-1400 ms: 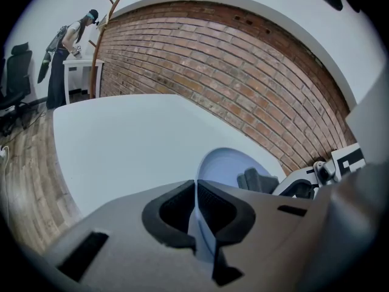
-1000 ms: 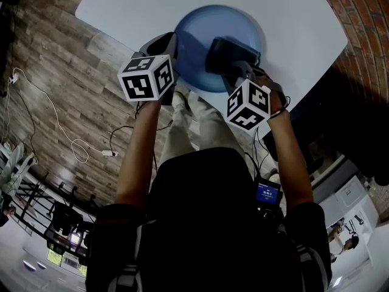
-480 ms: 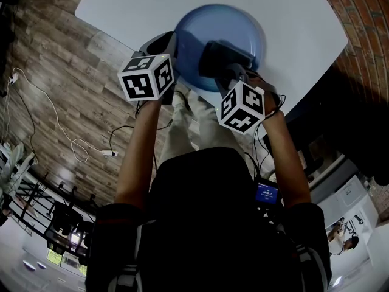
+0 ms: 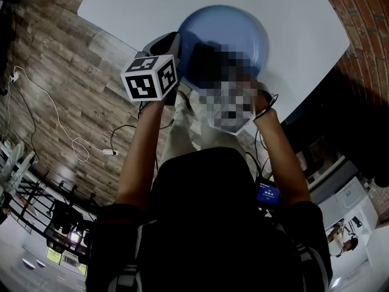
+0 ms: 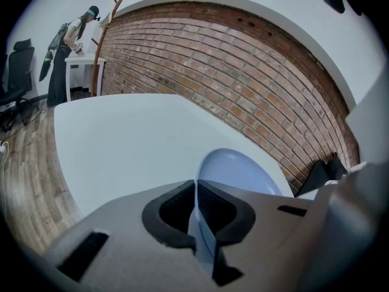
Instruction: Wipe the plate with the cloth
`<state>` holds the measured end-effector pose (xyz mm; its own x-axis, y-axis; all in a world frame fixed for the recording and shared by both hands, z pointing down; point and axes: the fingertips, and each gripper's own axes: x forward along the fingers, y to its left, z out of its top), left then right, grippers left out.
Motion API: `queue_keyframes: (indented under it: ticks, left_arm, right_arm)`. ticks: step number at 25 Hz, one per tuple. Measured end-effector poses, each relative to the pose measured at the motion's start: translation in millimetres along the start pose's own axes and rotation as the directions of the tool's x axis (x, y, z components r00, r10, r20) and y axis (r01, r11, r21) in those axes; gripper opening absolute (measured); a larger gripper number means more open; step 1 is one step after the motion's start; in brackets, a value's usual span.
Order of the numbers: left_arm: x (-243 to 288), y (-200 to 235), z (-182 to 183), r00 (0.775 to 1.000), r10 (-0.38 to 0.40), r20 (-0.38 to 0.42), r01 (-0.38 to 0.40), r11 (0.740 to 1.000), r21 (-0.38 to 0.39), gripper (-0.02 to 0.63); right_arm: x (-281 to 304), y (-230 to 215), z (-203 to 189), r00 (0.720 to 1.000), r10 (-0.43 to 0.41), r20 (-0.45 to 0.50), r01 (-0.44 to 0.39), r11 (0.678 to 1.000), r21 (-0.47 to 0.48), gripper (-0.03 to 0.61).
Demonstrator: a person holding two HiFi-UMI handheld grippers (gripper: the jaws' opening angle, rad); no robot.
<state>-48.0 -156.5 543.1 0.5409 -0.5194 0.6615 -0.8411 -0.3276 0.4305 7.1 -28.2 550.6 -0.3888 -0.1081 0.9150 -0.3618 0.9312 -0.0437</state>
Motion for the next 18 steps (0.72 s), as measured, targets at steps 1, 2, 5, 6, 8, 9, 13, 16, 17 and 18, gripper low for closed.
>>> queue_keyframes:
  ticks: [1, 2, 5, 6, 8, 9, 13, 16, 17, 18]
  left_arm:
    - [0, 0, 0, 1.0, -0.001, 0.0, 0.001, 1.0, -0.001, 0.029]
    - [0, 0, -1, 1.0, -0.002, -0.001, 0.002, 1.0, 0.0, 0.029]
    - [-1, 2, -1, 1.0, -0.004, -0.003, 0.004, 1.0, 0.001, 0.029]
    - [-1, 3, -1, 1.0, -0.004, -0.002, 0.004, 1.0, 0.0, 0.029]
    - [-1, 2, -1, 1.0, -0.004, 0.0, 0.004, 1.0, -0.001, 0.029]
    - [-1, 2, -1, 1.0, -0.004, 0.002, 0.004, 1.0, -0.002, 0.029]
    - [-1, 3, -1, 1.0, -0.007, 0.006, 0.007, 1.0, -0.012, 0.029]
    - [-1, 2, -1, 1.0, -0.009, 0.007, 0.009, 1.0, -0.013, 0.029]
    - [-2, 1, -1, 1.0, -0.01, 0.006, 0.01, 1.0, -0.012, 0.029]
    - [-2, 1, 0, 1.0, -0.011, 0.006, 0.011, 1.0, -0.012, 0.029]
  right_arm:
    - [1, 0, 3, 1.0, 0.002, 0.003, -0.002, 1.0, -0.001, 0.054]
    - [3, 0, 5, 1.0, 0.004, 0.005, -0.004, 1.0, -0.001, 0.054]
    - [6, -1, 13, 1.0, 0.008, 0.01, -0.008, 1.0, 0.001, 0.054]
    - [7, -2, 15, 1.0, 0.008, 0.012, -0.008, 1.0, 0.001, 0.054]
    - [9, -5, 20, 1.0, 0.007, 0.017, -0.007, 1.0, 0.002, 0.054]
    - [10, -7, 22, 1.0, 0.006, 0.02, -0.006, 1.0, 0.003, 0.054]
    - [13, -20, 31, 1.0, -0.01, 0.023, 0.01, 1.0, 0.025, 0.054]
    - [13, -31, 36, 0.999, -0.033, 0.026, 0.032, 0.998, 0.054, 0.054]
    - [13, -35, 37, 0.999, -0.04, 0.027, 0.038, 0.997, 0.062, 0.054]
    - [13, -38, 38, 0.999, -0.046, 0.029, 0.044, 0.997, 0.068, 0.054]
